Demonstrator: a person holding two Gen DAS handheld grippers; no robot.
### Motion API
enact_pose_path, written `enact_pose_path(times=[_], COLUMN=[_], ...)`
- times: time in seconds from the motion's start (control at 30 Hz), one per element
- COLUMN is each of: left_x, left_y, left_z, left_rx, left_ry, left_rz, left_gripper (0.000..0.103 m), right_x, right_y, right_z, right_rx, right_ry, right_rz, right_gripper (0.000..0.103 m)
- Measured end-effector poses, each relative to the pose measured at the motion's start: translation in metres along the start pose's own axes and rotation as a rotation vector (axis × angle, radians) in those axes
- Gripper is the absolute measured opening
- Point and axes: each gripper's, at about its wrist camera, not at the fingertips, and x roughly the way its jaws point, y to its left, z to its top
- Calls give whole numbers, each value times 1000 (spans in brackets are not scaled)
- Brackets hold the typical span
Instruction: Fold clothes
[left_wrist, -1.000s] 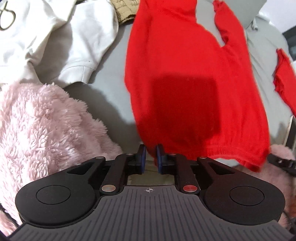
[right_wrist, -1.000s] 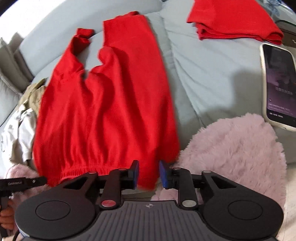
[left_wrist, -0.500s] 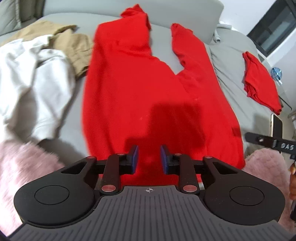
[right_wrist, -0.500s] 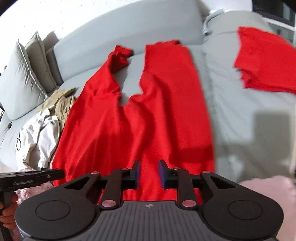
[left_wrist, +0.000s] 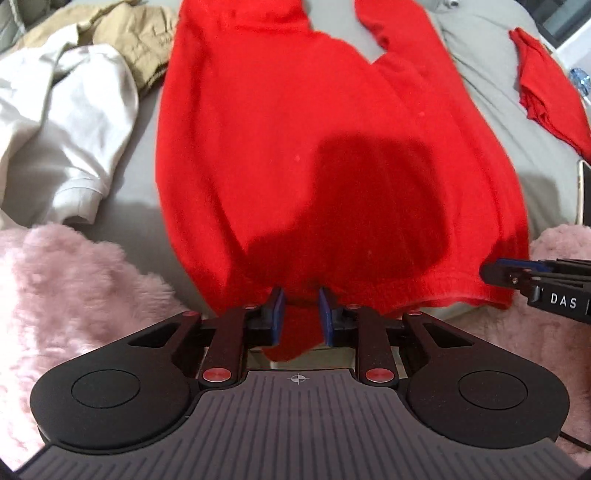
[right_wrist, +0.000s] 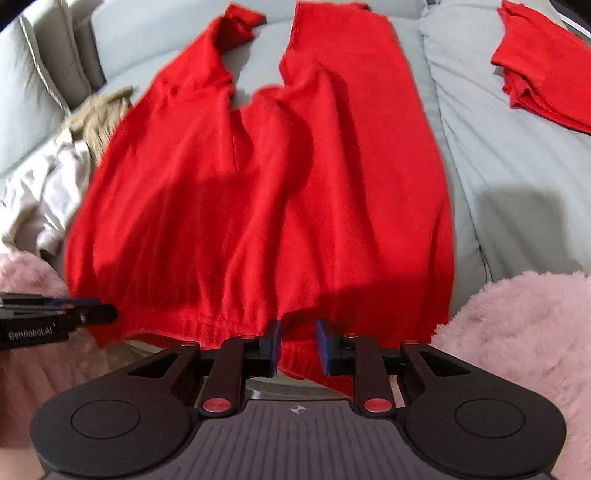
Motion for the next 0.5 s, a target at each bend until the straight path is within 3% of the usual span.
enact_pose_path(times=[0.23, 0.3, 0.5], left_x=[-23, -13, 47], left_y=[-15, -22, -18], left_z=[75, 113, 222], left_rx=[11, 17, -61], left_ry=[-213, -299, -394], left_rz=[0, 0, -118], left_gripper=[40, 43, 45], right_x=[-6, -2, 11], right_y=[-1, -2, -12], right_z=[53, 79, 166], right_rx=[19, 18, 42], right_ry=[-181, -233, -400], right_rz=[28, 21, -14], right_gripper=[23, 23, 23])
